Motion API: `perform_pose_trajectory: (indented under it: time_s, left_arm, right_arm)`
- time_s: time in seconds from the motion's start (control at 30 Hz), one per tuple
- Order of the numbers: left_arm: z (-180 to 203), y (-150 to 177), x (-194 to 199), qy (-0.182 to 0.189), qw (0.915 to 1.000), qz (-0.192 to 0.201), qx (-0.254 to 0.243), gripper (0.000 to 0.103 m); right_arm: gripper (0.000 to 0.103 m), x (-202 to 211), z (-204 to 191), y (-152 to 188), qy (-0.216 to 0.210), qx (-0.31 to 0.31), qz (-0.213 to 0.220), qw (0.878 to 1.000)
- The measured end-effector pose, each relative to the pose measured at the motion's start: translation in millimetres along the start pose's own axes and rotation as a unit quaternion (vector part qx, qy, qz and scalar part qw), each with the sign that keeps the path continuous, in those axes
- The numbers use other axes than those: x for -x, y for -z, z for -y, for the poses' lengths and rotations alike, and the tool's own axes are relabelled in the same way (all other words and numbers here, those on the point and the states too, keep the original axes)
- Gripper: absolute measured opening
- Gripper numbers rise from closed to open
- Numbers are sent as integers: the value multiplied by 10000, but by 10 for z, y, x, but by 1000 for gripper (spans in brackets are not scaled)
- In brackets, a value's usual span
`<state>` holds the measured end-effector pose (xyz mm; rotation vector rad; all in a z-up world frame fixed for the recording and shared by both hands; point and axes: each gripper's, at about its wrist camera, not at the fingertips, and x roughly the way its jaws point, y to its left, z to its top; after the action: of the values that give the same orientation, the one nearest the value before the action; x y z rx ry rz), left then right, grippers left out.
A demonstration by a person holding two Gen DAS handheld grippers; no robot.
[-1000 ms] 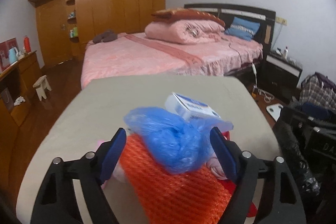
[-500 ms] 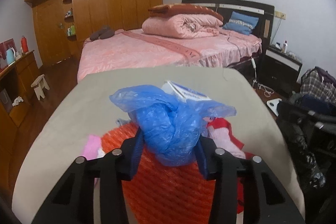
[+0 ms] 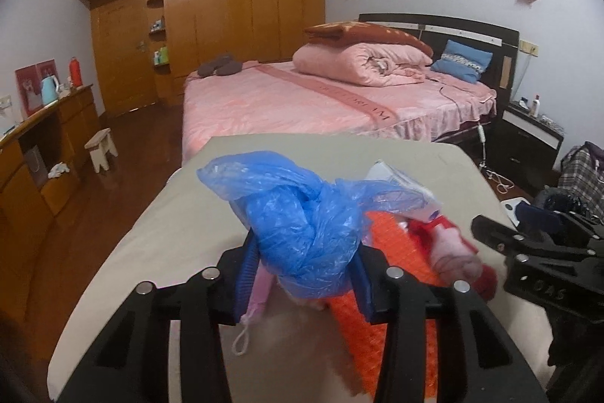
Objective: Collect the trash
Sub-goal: 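Grasp the pink rolled cloth with the right tool while the left tool holds the blue bag, then lift the pink rolled cloth with the right tool while the left tool holds the blue bag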
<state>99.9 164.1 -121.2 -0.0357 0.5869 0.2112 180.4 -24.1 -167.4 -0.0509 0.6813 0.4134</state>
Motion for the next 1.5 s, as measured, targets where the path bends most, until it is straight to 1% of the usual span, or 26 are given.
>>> perform_pose_trajectory:
  time_s: [0.07, 0.13, 0.2, 0.23, 0.3, 0.37, 0.47, 0.77, 0.97, 1.07, 1.13, 1.17, 1.2, 1.23, 1.27, 1.3, 1.4, 1.5]
  left_arm:
    - [-50, 21, -3, -37, 10000, -11, 22, 44]
    - [-94, 27, -7, -68, 10000, -7, 13, 44]
    - [-113, 30, -14, -85, 10000, -19, 7, 44]
    - [-113, 39, -13, -88, 10000, -31, 14, 44]
    - [-123, 50, -21, -94, 9999, -54, 35, 44]
    - [-126, 63, -15, -89, 9999, -72, 45, 44]
    - [-114, 71, 6, -87, 9999, -49, 33, 44]
    - [22, 14, 142, 21, 10000, 78, -34, 44]
    - [154, 3, 178, 125, 9998, 88, -119, 44]
    - [216, 55, 143, 156, 9998, -6, -158, 44]
    - [250, 103, 107, 180, 9997, -99, -149, 44]
    - [264, 121, 106, 180, 9996, -119, -159, 44]
    - [272, 139, 98, 179, 9996, -138, -178, 44]
    - [285, 162, 85, 174, 9995, -155, -212, 44]
    - [288, 190, 88, 174, 9995, -161, -228, 44]
    - [290, 201, 79, 173, 9994, -176, -244, 44]
    - [287, 253, 37, 192, 9993, -225, -240, 44]
    - [279, 278, 23, 192, 9992, -243, -238, 44]
  right_arm:
    - [68, -94, -87, 35, -48, 106, -108, 9999]
    - [64, -184, -132, 83, -77, 156, -243, 9996]
    - [57, -247, -140, 129, -130, 156, -387, 9990]
    - [55, -265, -139, 152, -151, 157, -439, 9988]
    - [42, -296, -145, 196, -308, 161, -545, 9979]
    - [35, -265, -172, 204, -394, 212, -545, 9975]
    - [32, -177, -190, 168, -472, 258, -446, 9976]
    - [32, 247, -58, -13, -660, 90, -24, 9978]
    - [33, 256, 84, 27, -702, -6, -127, 9975]
    - [35, 131, 131, 128, -690, -39, -331, 9971]
    - [35, 31, 172, 222, -610, -85, -502, 9968]
    - [38, 9, 181, 253, -571, -90, -545, 9968]
    - [46, -3, 193, 277, -531, -92, -572, 9969]
    - [53, 5, 216, 306, -402, -91, -573, 9975]
    - [64, 25, 236, 313, -304, -97, -528, 9981]
    - [68, 54, 258, 318, -208, -111, -461, 9987]
    - [69, 159, 321, 305, -72, -131, -279, 9995]
    - [68, 236, 295, 281, -193, -100, -134, 9997]
